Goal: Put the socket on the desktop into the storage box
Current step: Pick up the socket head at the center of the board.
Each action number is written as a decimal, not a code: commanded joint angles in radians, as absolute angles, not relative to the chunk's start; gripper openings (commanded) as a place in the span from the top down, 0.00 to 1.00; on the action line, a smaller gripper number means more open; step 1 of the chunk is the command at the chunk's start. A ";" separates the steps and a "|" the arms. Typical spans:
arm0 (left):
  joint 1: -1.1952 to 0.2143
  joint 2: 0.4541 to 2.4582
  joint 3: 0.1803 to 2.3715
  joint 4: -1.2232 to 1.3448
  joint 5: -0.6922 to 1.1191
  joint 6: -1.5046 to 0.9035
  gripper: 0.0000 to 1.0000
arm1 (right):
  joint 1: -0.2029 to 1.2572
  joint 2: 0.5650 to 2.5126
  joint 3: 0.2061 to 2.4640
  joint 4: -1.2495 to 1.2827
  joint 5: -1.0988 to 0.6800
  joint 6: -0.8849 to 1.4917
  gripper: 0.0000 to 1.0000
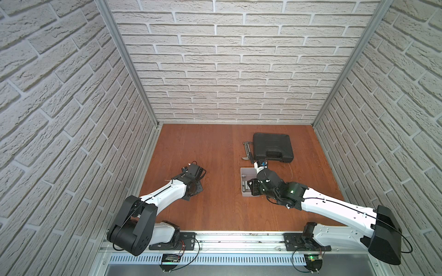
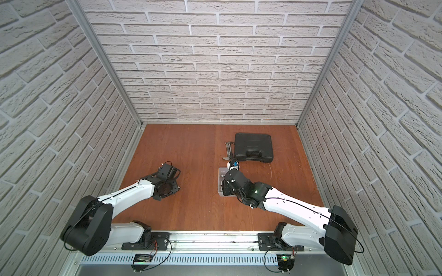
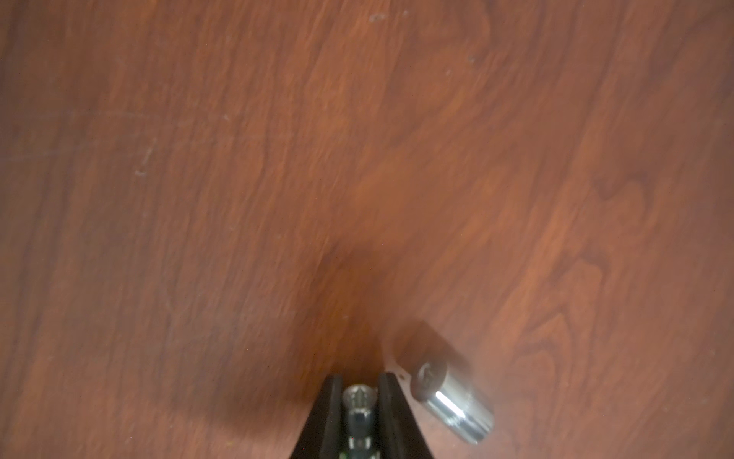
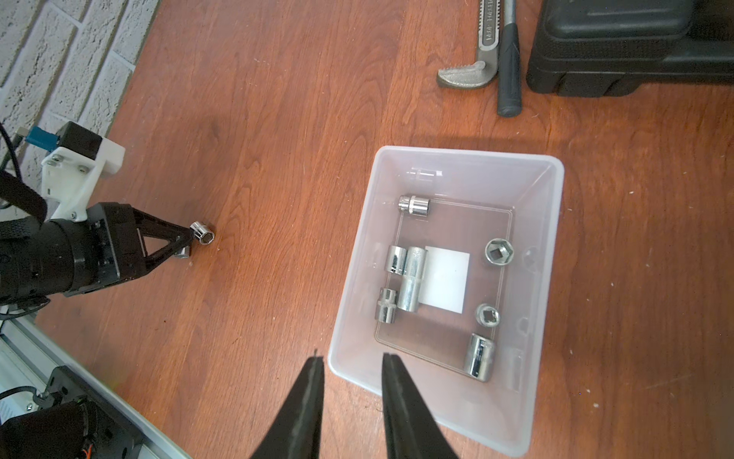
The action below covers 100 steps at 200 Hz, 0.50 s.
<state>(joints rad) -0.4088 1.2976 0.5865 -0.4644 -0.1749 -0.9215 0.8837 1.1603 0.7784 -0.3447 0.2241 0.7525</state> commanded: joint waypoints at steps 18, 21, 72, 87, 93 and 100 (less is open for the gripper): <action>-0.411 1.222 0.613 -0.561 -0.207 -0.927 1.00 | 0.885 1.134 0.764 -0.329 0.239 0.762 0.69; -0.412 1.217 0.617 -0.567 -0.208 -0.925 1.00 | 0.885 1.135 0.765 -0.329 0.237 0.761 0.69; -0.465 1.098 0.698 -0.640 -0.246 -0.895 1.00 | 0.885 1.134 0.770 -0.329 0.236 0.761 0.69; -0.485 1.072 0.731 -0.652 -0.250 -0.873 1.00 | 0.885 1.134 0.771 -0.333 0.242 0.762 0.69; -0.492 1.064 0.746 -0.657 -0.251 -0.866 1.00 | 0.885 1.137 0.770 -0.334 0.245 0.765 0.69; -0.499 1.059 0.760 -0.656 -0.246 -0.859 1.00 | 0.885 1.136 0.771 -0.339 0.248 0.767 0.69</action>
<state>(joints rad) -0.4747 1.0893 0.7048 -0.6231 -0.2234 -0.8993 0.8837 1.1564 0.7776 -0.3447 0.2249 0.7528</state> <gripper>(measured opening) 0.200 0.310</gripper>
